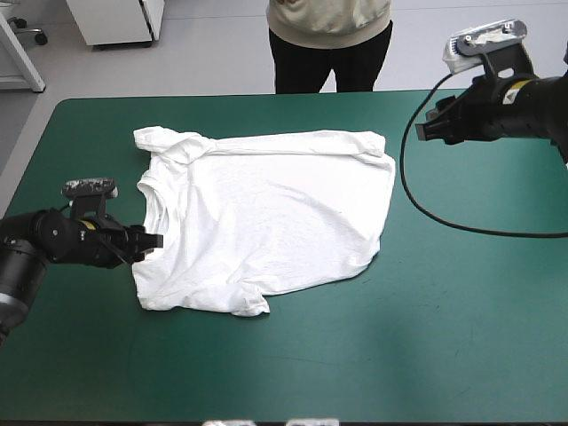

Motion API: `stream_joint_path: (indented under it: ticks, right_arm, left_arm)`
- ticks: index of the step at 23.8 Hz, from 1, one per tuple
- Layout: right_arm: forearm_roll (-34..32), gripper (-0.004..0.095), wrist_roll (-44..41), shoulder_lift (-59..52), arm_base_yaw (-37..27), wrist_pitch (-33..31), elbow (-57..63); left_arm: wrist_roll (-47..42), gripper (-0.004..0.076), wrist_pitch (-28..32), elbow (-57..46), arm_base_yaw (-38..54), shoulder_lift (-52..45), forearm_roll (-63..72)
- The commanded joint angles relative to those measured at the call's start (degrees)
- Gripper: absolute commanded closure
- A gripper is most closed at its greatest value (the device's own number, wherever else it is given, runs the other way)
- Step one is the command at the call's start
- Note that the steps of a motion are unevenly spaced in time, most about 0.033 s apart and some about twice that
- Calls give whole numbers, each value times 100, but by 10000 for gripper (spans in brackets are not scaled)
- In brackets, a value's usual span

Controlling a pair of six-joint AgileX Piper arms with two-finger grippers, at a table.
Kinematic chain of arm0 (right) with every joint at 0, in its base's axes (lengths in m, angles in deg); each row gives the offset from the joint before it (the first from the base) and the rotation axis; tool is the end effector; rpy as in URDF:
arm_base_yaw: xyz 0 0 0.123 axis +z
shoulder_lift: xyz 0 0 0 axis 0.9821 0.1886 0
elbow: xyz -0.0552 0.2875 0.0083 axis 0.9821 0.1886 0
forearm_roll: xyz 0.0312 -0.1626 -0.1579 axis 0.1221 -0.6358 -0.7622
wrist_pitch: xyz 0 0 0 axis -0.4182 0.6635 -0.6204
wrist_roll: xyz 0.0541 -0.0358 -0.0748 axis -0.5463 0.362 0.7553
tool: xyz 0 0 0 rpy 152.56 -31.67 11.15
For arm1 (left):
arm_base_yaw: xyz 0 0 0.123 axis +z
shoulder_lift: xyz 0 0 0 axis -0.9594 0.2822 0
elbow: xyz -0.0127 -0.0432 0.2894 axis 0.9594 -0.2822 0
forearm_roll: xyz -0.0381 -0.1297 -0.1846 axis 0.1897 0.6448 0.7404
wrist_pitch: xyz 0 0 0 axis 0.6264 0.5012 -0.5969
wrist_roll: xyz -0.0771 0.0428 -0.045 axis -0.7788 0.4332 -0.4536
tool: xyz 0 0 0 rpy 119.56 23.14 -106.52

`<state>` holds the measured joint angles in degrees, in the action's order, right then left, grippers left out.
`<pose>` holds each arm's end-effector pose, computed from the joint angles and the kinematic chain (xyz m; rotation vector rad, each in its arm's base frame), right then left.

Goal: Fold the cloth

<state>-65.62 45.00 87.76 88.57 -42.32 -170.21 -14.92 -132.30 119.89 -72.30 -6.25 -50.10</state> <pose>0.2464 0.0538 0.4979 -0.4100 2.2049 0.1576 0.2022 -0.0129 0.3214 0.0202 2.6007 -0.2260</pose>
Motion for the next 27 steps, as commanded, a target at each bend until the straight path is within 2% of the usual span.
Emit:
stream_joint_path:
  ticks: [1,4,10,14,18,20,22,23,24,26,27]
  right_arm:
    - [22,418,136,-390,-39,146,261]
    - [105,418,136,-440,-39,146,461]
    - [712,418,418,-440,-39,174,616]
    - [791,418,433,-440,-39,221,616]
    - [804,418,433,-440,-39,221,616]
    - [804,418,433,-440,-39,185,616]
    - [804,418,433,-440,-39,176,616]
    - [804,419,433,-440,-39,176,616]
    - [804,423,433,-440,-39,176,616]
    - [804,450,433,-440,-39,173,616]
    - [793,462,448,-440,-39,163,616]
  left_arm:
    - [-270,304,404,-456,-9,-283,103]
    - [-514,304,610,-842,-9,-283,-19]
    - [-831,304,988,-1431,-9,-283,-192]
    - [-895,304,1276,-1681,-9,-234,-180]
    - [-881,304,1572,-1721,-9,419,-125]
    - [-686,304,1763,-1721,-9,808,179]
    - [-6,315,1791,-1721,-9,1047,858]
    - [349,400,1817,-1721,-9,1080,1290]
    - [547,527,1907,-1721,-9,1080,1539]
    - [717,727,2215,-1694,-9,1080,1608]
    - [758,730,2356,-1694,2,1080,1532]
